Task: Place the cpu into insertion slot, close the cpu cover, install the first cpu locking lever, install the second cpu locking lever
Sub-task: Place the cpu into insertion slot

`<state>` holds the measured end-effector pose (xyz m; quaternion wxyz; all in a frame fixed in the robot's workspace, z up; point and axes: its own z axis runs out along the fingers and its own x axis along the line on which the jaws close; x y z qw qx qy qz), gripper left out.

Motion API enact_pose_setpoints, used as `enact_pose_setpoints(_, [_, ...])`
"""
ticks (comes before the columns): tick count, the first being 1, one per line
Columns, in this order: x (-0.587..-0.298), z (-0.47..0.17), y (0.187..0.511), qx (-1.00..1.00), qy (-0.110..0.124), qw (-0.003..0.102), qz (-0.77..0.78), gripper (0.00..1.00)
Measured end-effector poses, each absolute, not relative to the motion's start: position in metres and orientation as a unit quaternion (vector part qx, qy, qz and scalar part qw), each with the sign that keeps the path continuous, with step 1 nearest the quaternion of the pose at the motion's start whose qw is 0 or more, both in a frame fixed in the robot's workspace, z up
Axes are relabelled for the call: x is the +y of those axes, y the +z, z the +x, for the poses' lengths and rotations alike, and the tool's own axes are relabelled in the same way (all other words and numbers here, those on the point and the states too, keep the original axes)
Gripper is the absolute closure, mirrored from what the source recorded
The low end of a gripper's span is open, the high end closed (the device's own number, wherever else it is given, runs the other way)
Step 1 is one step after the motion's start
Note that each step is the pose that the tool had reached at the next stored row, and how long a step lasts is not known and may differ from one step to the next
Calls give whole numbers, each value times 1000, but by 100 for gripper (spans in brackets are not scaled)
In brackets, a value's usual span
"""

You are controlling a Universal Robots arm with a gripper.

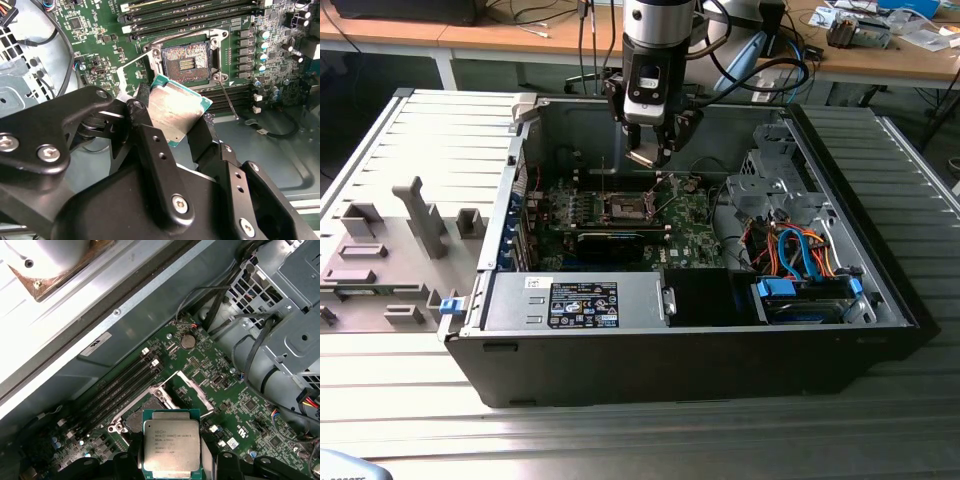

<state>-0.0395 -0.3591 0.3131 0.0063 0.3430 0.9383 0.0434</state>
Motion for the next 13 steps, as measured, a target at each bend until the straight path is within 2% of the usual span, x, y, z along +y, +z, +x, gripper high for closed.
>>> enact_pose_setpoints(13, [-359,-40,313,936,43,7,349,45])
